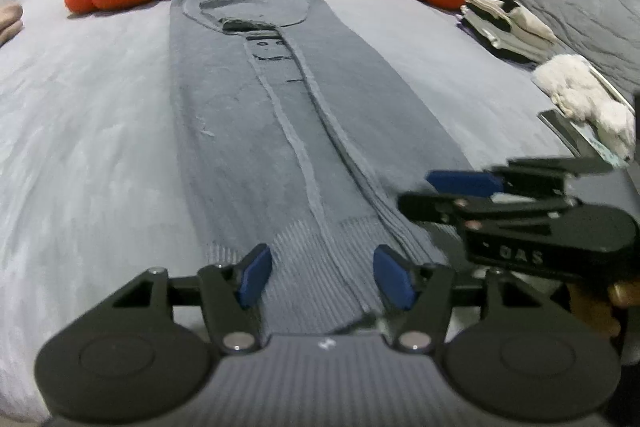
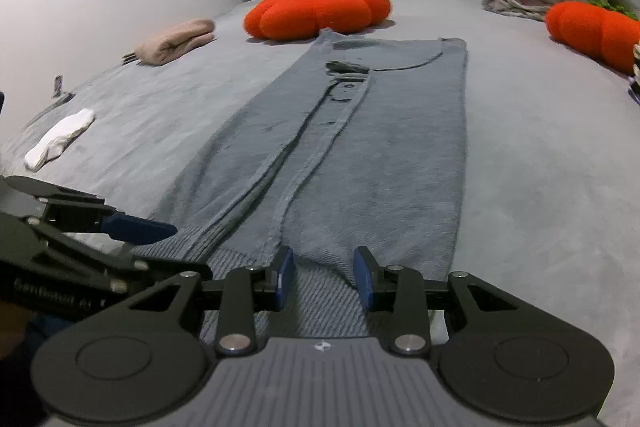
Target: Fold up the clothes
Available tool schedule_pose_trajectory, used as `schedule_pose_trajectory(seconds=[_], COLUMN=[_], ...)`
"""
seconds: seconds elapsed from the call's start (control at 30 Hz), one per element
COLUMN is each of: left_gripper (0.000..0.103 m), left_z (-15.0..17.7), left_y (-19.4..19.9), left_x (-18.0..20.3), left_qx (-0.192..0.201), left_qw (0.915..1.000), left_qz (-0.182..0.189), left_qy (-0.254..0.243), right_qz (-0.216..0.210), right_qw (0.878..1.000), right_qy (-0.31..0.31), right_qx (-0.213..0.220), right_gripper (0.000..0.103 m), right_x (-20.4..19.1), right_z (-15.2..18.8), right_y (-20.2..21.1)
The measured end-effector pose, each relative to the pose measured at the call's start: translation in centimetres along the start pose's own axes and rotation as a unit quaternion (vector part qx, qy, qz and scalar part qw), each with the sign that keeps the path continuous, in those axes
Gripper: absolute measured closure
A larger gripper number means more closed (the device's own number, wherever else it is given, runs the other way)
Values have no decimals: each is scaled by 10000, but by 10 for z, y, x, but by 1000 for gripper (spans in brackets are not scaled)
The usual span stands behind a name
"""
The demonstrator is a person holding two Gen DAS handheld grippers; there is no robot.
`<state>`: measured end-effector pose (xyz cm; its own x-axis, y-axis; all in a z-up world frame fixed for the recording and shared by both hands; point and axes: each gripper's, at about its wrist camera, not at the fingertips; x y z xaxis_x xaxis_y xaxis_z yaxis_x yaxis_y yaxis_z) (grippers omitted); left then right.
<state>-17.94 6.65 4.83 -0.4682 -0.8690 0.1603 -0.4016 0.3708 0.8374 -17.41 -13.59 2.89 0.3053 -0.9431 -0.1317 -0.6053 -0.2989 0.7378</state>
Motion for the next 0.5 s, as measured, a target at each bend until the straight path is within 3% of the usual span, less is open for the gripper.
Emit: schedule_pose_trajectory(seconds=[0.07, 0.17, 0.37, 0.5], left_gripper=[41, 42, 42, 42], left_z=[8, 12, 18, 22], left_y=[3, 6, 17, 34], left_x=[4, 1, -12, -33], left_qx=[78, 141, 169, 506], left_qw=[9999, 9994, 9968, 9921], left_qz=[106, 288, 690, 792], left_qy=[-12, 137, 379, 835], right_qz=[-110, -678, -979, -1173], right_qw=[9999, 9975, 9946, 9912], right_qy=[125, -142, -306, -606], right_qx=[-4, -147, -179, 51], right_gripper=[67, 70, 71, 71], right_x=[-4, -1, 7, 24], right_z=[1, 2, 1, -2], right_y=[1, -2, 1, 16])
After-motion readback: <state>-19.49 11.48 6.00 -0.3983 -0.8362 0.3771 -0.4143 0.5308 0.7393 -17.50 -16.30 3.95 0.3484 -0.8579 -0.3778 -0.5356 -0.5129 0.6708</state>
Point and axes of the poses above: each gripper's, at about its wrist camera, not at the fingertips, and y roughly against the way its jaws point, x to its right, z to its underside, and after that the axes turned 7 degrees about -x, right-handed
